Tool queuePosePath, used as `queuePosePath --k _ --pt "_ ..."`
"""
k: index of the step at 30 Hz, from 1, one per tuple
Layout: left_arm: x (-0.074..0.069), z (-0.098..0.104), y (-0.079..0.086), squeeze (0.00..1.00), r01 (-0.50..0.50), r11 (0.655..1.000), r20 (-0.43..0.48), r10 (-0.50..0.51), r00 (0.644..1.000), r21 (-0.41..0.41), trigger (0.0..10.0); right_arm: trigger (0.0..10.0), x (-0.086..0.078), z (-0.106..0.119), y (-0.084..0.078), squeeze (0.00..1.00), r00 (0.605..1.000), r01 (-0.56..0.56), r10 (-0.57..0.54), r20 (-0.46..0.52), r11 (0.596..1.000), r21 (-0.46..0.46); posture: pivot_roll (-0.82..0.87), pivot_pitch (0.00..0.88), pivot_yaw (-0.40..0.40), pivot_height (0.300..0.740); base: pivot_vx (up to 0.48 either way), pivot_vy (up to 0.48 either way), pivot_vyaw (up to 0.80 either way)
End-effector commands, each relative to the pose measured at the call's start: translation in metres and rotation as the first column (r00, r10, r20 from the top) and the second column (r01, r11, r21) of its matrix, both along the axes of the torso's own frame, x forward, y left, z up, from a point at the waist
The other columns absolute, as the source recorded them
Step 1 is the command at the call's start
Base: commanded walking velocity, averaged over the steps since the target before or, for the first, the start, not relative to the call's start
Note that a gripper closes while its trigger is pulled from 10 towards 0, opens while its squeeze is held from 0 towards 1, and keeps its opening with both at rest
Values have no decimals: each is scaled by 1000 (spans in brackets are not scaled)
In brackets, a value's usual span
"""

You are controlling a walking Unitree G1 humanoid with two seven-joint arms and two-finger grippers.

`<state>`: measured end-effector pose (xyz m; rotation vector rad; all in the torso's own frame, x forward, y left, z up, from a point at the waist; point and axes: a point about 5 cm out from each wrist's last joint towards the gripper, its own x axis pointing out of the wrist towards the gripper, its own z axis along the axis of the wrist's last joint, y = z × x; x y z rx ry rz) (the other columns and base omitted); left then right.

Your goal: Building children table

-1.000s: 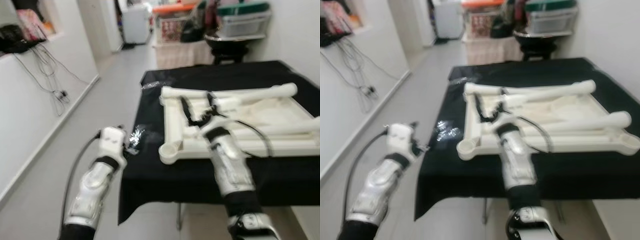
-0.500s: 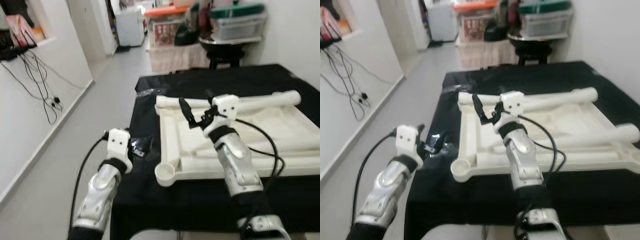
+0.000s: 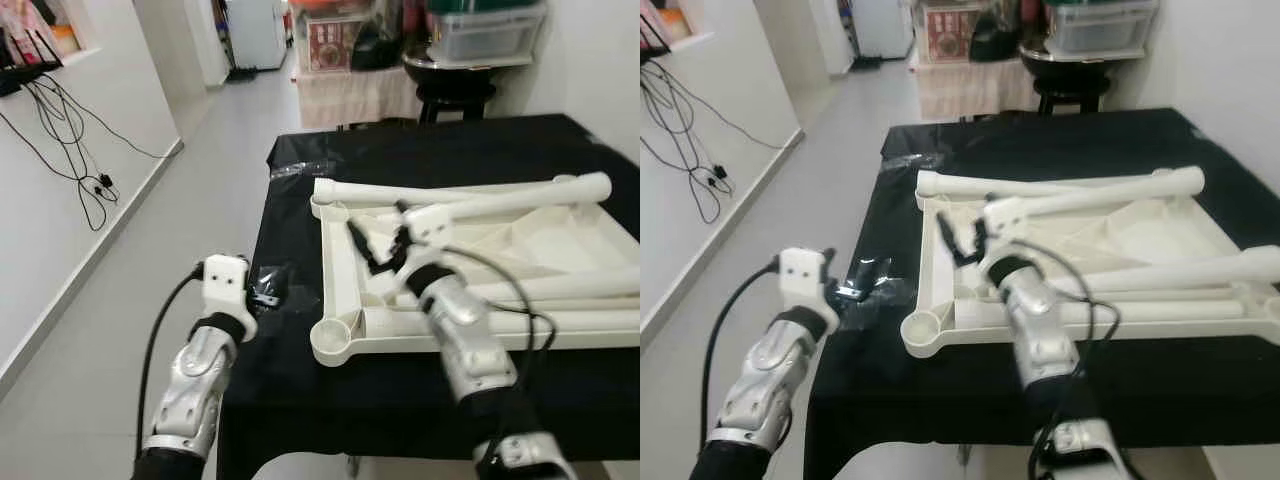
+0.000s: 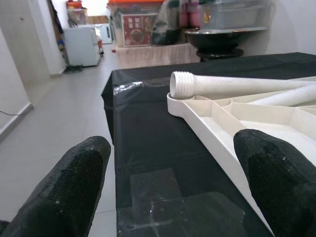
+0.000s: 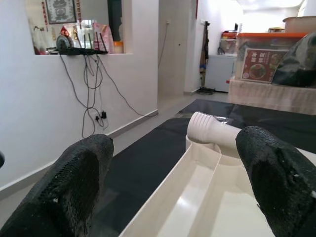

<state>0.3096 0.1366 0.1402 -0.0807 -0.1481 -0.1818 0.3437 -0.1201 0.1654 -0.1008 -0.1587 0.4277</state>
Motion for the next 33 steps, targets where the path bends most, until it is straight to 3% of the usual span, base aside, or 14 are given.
queuePosePath --k 1,7,20,28,31,32,33 --pt "-3 -7 2 0 -7 1000 -36 7 999 -5 10000 10000 -3 -2 0 0 1000 -12 12 -4 999 -38 -68 0 49 740 0 -461 0" --pt "-5 -10 2 0 -7 1000 -46 7 999 -1 10000 10000 -5 -6 2 0 1000 -22 22 -14 998 -62 -68 0 49 740 0 -461 0" --pt "-6 -9 -1 0 22 1000 -49 -22 999 1 10000 10000 -1 2 -11 0 1000 20 -18 15 989 -146 -63 0 58 740 0 -459 0" --pt "-8 -18 -6 0 41 999 -93 -38 995 21 10000 10000 5 14 -22 0 999 34 -34 5 978 -204 -63 0 60 740 0 -86 0" --pt "-10 -22 -6 0 34 999 -106 -32 994 21 10000 10000 13 26 -24 0 1000 23 -21 9 911 -412 -58 0 55 740 0 0 0" --pt "-10 -22 -6 0 34 999 -106 -32 994 21 10000 10000 13 26 -24 0 1000 23 -21 9 911 -412 -58 0 55 740 0 0 0" --pt "-10 -23 -6 0 33 999 -110 -31 993 19 10000 10000 15 31 -23 0 1000 -1 6 8 882 -472 -56 0 54 740 0 0 0"
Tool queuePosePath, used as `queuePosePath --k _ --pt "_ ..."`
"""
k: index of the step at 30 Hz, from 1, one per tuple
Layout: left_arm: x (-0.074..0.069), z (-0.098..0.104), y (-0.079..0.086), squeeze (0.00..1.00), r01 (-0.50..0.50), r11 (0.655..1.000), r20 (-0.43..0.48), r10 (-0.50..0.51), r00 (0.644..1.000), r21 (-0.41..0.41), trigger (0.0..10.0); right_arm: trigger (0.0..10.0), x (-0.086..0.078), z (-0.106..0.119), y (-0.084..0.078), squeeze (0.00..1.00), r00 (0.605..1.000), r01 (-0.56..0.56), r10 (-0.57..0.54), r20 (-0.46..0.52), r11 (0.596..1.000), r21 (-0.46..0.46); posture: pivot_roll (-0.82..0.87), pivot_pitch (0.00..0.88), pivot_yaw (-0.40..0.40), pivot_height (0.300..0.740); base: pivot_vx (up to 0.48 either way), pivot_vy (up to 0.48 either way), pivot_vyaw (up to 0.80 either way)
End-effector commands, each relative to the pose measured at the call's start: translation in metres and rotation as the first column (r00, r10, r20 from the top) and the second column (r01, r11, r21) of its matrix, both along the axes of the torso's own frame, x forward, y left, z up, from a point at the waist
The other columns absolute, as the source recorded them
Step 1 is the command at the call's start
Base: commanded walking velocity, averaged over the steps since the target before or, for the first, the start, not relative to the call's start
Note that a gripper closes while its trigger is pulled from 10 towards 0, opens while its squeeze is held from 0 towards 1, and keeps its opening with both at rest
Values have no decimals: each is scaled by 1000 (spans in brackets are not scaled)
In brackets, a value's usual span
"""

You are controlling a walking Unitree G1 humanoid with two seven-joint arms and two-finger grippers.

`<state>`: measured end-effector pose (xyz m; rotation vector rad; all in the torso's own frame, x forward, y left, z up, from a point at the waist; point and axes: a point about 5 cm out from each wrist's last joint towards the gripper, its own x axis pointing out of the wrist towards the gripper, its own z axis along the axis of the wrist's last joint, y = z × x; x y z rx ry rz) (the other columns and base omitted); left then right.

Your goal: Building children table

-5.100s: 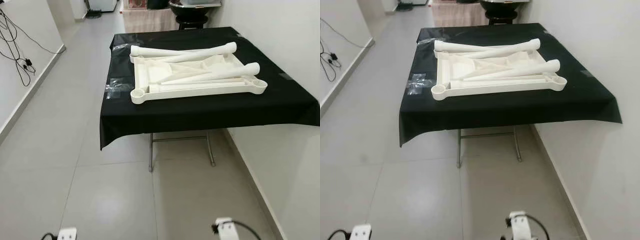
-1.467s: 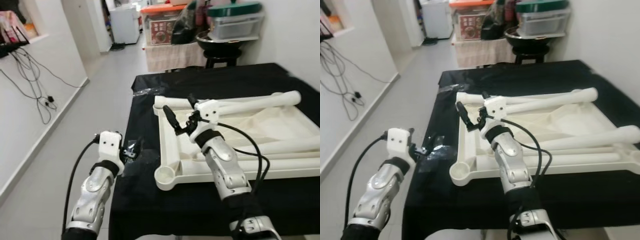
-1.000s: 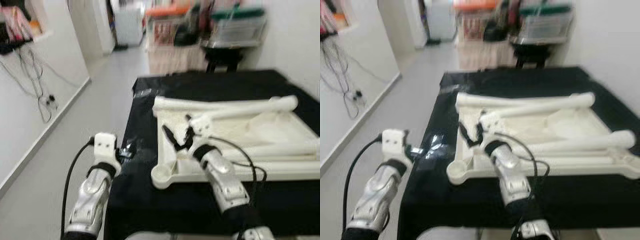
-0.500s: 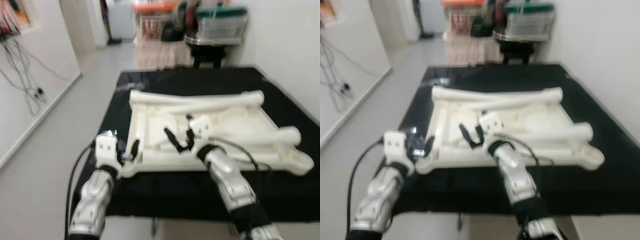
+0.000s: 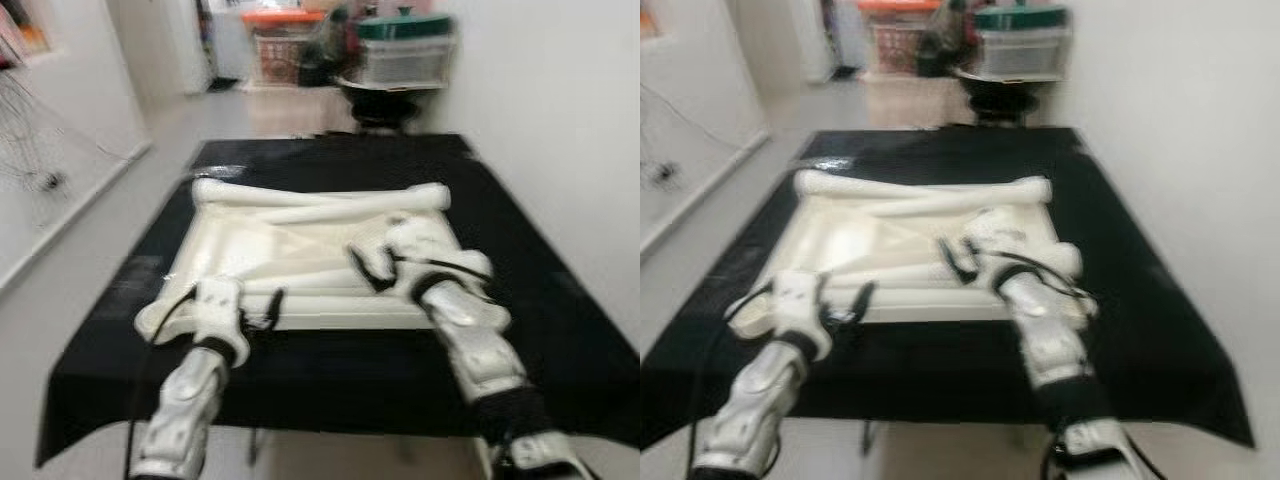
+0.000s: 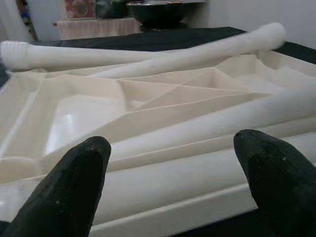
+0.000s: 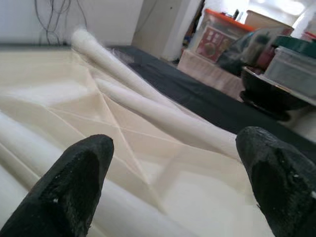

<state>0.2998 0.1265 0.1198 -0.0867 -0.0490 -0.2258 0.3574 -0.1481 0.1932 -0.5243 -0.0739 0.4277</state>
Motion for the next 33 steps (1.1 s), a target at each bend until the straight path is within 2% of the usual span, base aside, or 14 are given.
queuePosePath --k 1,4,6,7,9,10,11,13,16,17,19,23,27,33 --pt "-2 -5 4 0 -5 1000 -26 6 1000 28 10000 10000 6 8 6 0 997 -66 62 -38 991 -116 -55 0 51 740 0 0 0" --pt "-3 -7 3 0 7 999 -36 -6 999 41 10000 10000 9 14 7 0 995 -90 83 -50 984 -154 -54 0 51 740 0 0 0" --pt "-6 -10 -2 0 50 996 -46 -47 998 75 10000 10000 23 31 11 0 976 -171 132 -173 957 -235 -49 2 46 740 0 0 0" --pt "-6 -10 -2 0 50 996 -46 -47 998 75 10000 10000 23 31 11 0 976 -171 132 -173 957 -235 -49 2 46 740 0 0 0" --pt "-7 -10 -5 0 73 993 -45 -69 997 92 10000 10000 31 39 13 0 936 -251 158 -313 925 -284 -42 6 37 740 0 0 0" --pt "-7 -10 -5 0 73 993 -45 -69 997 92 10000 10000 31 39 13 0 936 -251 158 -313 925 -284 -42 6 37 740 0 0 0" --pt "-8 -11 -6 0 78 992 -45 -74 996 96 10000 10000 34 41 14 0 913 -285 165 -372 912 -296 -39 8 33 740 0 0 0" --pt "-8 -11 -7 0 79 992 -43 -76 996 96 10000 10000 39 42 18 0 875 -313 140 -464 894 -321 -31 12 25 740 0 0 0" --pt "-9 -10 -8 0 81 992 -41 -77 996 98 10000 10000 42 38 19 0 842 -315 88 -532 881 -353 -25 15 20 740 0 0 0" --pt "-9 -10 -8 0 81 992 -41 -77 996 98 10000 10000 42 38 19 0 842 -315 88 -532 881 -353 -25 15 20 740 0 0 0" --pt "-11 -10 -9 0 85 991 -39 -81 996 104 10000 10000 44 30 17 0 801 -299 2 -599 868 -397 -24 25 15 740 0 0 0" --pt "-12 -10 -10 0 87 991 -38 -83 996 105 10000 10000 46 28 16 0 792 -275 -41 -609 866 -417 -26 30 16 740 0 0 0" --pt "-16 -9 -14 0 94 990 -36 -90 995 103 10000 10000 49 29 6 0 781 -191 -157 -605 862 -470 -30 46 10 740 0 0 0" --pt "-18 -8 -16 0 93 991 -34 -90 995 97 10000 10000 49 28 0 0 758 -187 -196 -622 849 -495 -33 51 9 740 0 0 0"
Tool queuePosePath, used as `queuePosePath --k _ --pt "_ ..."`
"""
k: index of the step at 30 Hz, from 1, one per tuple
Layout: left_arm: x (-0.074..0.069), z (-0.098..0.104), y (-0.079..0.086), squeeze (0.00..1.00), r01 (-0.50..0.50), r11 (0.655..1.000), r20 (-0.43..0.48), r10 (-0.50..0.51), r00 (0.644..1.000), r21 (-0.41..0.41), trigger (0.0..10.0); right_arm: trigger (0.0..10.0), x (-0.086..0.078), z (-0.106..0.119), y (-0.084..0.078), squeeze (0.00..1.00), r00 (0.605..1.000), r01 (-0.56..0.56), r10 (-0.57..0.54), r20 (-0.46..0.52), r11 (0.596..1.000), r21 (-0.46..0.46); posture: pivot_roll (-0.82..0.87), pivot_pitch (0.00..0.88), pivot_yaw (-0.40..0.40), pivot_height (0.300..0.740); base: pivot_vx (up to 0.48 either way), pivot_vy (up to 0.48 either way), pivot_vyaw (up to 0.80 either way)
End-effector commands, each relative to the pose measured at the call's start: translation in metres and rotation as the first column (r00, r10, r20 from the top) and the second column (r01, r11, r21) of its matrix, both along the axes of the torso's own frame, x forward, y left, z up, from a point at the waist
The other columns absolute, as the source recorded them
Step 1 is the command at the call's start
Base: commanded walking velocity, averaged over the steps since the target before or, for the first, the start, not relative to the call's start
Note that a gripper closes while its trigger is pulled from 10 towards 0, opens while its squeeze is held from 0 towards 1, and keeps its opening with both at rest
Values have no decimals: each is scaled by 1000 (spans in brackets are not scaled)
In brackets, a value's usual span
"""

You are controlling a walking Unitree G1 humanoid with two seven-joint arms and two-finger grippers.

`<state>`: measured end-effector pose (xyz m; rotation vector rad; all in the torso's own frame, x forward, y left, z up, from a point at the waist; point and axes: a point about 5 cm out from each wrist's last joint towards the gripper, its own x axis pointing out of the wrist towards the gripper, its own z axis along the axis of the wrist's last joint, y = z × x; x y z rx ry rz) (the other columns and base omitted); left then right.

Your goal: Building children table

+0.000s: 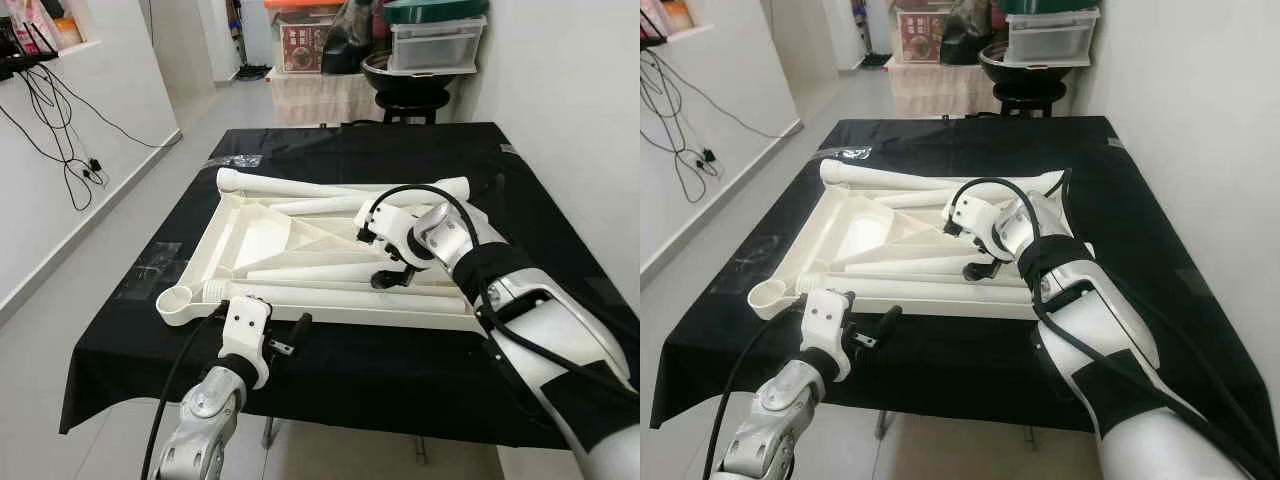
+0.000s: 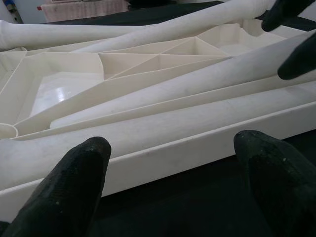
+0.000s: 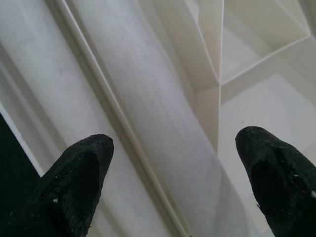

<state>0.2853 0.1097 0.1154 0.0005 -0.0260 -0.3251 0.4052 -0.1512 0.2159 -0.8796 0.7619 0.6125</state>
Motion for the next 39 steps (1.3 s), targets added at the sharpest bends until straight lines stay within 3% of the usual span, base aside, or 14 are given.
queuePosePath --k 1,6,7,10,18,19,22,27,28,31,32,35,36,39 --pt "-3 -4 1 0 -7 1000 -20 7 1000 9 10000 10000 1 6 3 0 1000 -9 9 2 1000 -16 -33 51 9 740 0 0 0" --pt "-6 -2 -1 0 -10 1000 -20 10 1000 -5 10000 10000 0 7 -7 0 999 -24 21 -28 992 -122 -53 70 0 740 0 0 0" --pt "-6 -2 -2 0 -11 1000 -20 10 1000 -8 10000 6824 1 8 -8 0 999 -25 22 -26 990 -141 -55 73 -2 740 0 0 0" --pt "-6 -1 -2 0 -11 1000 -19 11 1000 -9 10000 4706 1 8 -7 0 1000 -24 21 -21 987 -157 -55 74 -7 740 0 0 0" --pt "-8 -1 -3 0 -18 1000 -17 17 1000 -15 10000 3137 1 -2 -4 0 1000 -29 28 -8 972 -232 -53 83 -16 740 0 0 0" --pt "-8 -1 -3 0 -18 1000 -18 18 1000 -15 10000 784 1 -3 -6 0 999 -29 33 9 956 -291 -56 84 -15 740 0 0 0" --pt "-9 -1 -3 0 -18 1000 -18 18 1000 -15 10000 0 2 -5 -6 0 998 -33 47 29 933 -358 -52 86 -18 740 0 0 0" --pt "-9 -1 -4 0 -19 1000 -20 19 1000 -16 10000 0 2 -5 -4 0 997 -56 70 23 922 -384 -53 87 -20 740 0 0 0" --pt "-9 -1 -4 0 -20 1000 -21 20 1000 -16 10000 3686 2 -5 -4 0 997 -57 72 25 920 -387 -53 87 -20 740 0 0 0" --pt "-9 0 -4 0 -20 1000 -21 20 1000 -16 10000 3686 3 -4 -4 0 996 -51 74 45 923 -382 -53 87 -22 740 0 0 0" --pt "-9 -1 -4 0 -21 1000 -22 20 1000 -19 10000 10000 6 0 2 0 990 -71 109 94 939 -338 -55 84 -24 740 0 0 0" --pt "-9 -1 -4 0 -22 1000 -23 21 1000 -21 10000 10000 9 7 9 0 977 -98 146 156 954 -283 -55 84 -24 740 0 0 0" --pt "-9 -1 -4 0 -22 1000 -22 21 1000 -20 10000 10000 12 16 14 949 965 -100 148 217 971 -217 -52 81 -24 740 0 0 0" --pt "-9 -1 -4 0 -23 1000 -21 23 1000 -20 10000 10000 15 31 22 1000 947 -111 133 294 990 -91 -44 73 -23 740 0 0 0"
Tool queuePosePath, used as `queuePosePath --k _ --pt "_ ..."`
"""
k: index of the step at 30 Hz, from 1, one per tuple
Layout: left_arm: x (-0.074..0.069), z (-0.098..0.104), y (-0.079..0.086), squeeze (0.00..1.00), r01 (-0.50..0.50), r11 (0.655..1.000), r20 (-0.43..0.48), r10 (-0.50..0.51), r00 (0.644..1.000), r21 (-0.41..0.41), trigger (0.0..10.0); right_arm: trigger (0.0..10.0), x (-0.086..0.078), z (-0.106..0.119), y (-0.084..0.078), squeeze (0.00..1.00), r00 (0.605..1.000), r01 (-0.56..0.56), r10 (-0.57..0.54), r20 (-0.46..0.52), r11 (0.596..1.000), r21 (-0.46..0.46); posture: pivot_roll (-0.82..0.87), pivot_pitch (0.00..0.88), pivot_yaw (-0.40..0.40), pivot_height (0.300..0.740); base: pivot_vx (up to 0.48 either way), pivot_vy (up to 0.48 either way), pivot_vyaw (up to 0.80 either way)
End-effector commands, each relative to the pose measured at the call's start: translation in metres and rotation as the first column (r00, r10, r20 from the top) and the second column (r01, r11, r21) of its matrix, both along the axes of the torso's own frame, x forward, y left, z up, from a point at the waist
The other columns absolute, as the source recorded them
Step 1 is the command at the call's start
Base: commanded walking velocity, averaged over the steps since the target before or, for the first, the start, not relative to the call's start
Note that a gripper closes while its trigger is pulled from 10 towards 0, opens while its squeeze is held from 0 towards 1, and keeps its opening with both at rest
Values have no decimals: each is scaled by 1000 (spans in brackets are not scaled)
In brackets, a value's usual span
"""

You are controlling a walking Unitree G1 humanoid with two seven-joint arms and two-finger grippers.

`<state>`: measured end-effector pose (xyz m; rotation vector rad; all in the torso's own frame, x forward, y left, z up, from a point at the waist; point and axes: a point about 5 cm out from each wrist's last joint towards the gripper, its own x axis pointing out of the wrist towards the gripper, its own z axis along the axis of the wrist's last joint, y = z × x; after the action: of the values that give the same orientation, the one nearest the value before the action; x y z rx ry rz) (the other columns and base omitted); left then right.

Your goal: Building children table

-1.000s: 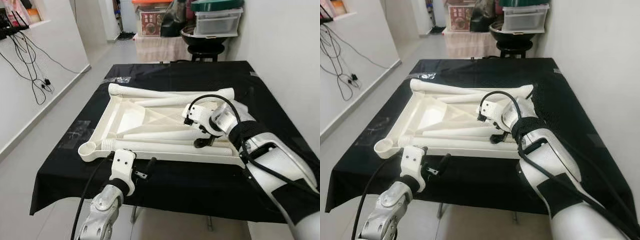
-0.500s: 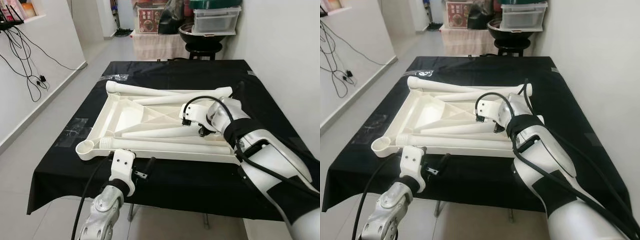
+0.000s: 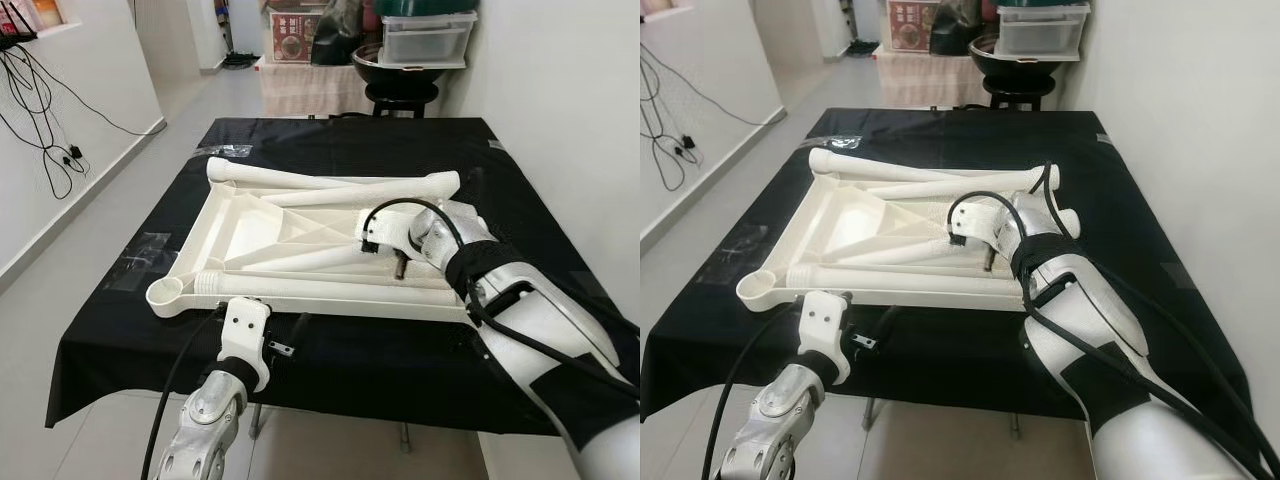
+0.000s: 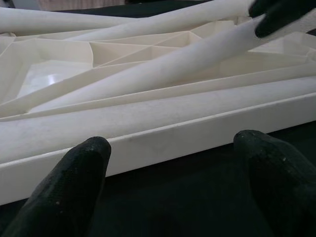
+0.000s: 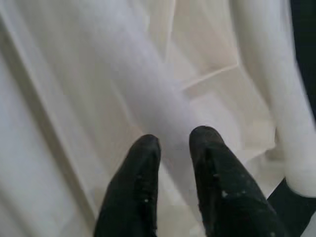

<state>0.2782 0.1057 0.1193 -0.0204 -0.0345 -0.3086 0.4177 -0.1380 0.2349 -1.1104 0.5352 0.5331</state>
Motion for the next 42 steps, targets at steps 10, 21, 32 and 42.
queuePosePath --k 10,21,32,42 --pt "1 8 5 0 -10 1000 20 10 1000 -14 10000 10000 1 52 21 1000 988 -144 93 119 817 558 -32 53 -13 740 0 0 0" --pt "11 42 20 0 -35 999 132 37 991 -12 10000 10000 -7 32 -6 0 957 -156 -170 235 380 912 -41 45 17 740 0 0 0" --pt "20 59 35 0 -68 997 172 75 982 -45 10000 10000 -28 10 2 0 900 -252 -320 297 173 952 -52 42 39 740 29 0 -67" --pt "24 71 44 0 -90 992 191 105 976 -87 10000 10000 -37 8 19 0 935 -252 -239 264 78 965 -43 38 37 740 329 0 -311"
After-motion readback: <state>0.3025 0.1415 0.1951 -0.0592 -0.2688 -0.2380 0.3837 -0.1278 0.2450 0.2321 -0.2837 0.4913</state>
